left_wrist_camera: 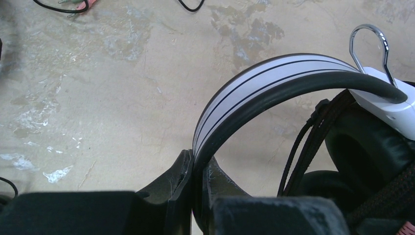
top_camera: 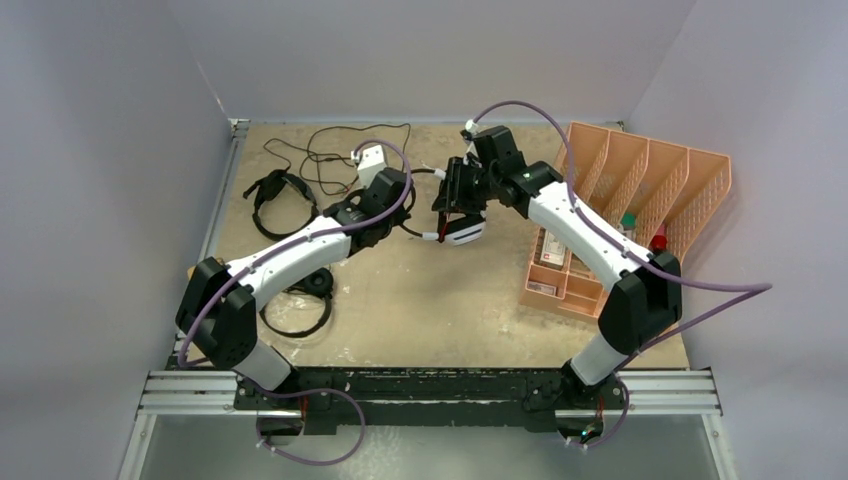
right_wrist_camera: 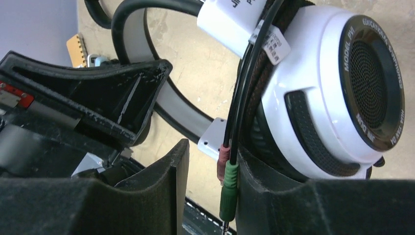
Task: Wrap the headphones
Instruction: Wrap the headphones cable around the headphones.
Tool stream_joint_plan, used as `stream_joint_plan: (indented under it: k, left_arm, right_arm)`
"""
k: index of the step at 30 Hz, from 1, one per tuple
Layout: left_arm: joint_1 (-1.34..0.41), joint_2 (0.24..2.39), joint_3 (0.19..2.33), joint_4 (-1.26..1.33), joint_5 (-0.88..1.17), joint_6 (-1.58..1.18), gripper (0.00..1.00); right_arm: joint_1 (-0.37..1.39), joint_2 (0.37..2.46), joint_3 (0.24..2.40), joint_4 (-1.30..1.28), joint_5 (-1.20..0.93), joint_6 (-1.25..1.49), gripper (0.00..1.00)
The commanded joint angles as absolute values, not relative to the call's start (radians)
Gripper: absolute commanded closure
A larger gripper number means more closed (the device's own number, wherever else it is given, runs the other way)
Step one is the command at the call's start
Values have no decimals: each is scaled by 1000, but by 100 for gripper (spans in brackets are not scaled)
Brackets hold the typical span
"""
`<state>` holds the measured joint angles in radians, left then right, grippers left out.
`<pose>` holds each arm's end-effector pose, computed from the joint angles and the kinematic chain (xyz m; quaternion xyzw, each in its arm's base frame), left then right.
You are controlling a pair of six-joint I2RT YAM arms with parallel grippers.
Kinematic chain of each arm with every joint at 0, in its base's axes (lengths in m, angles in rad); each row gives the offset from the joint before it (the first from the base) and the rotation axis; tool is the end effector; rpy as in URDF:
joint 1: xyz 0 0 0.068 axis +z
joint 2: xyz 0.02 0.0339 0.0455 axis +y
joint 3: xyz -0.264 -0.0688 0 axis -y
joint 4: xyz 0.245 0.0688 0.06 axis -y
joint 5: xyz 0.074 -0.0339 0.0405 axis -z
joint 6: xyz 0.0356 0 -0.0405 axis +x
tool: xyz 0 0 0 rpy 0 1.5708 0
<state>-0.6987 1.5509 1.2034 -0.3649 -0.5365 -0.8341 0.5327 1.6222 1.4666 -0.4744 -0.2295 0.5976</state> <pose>0.2756 -0.2078 0.2821 -0.1694 0.8673 -0.1047 0.4562 0.3170 0.1963 0.3344 -0.0231 0.8867 0.3273 0.3256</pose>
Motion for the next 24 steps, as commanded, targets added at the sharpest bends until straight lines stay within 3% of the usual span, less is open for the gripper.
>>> stream_joint_plan:
  k: [1,17,24]
  left_arm:
    - [-688,1472,1196,-172,-575,-898,100]
    - [-684,1445,1180,-119,-597,-910,100]
    - [-671,1404,1142,-67,-587,-911,100]
  right_arm:
    - [526,1585,1523,-602,-238,551,60]
    - [527,1552,1558,-640,-182,510,57]
    - [526,1529,1571,-654,-189,472,47]
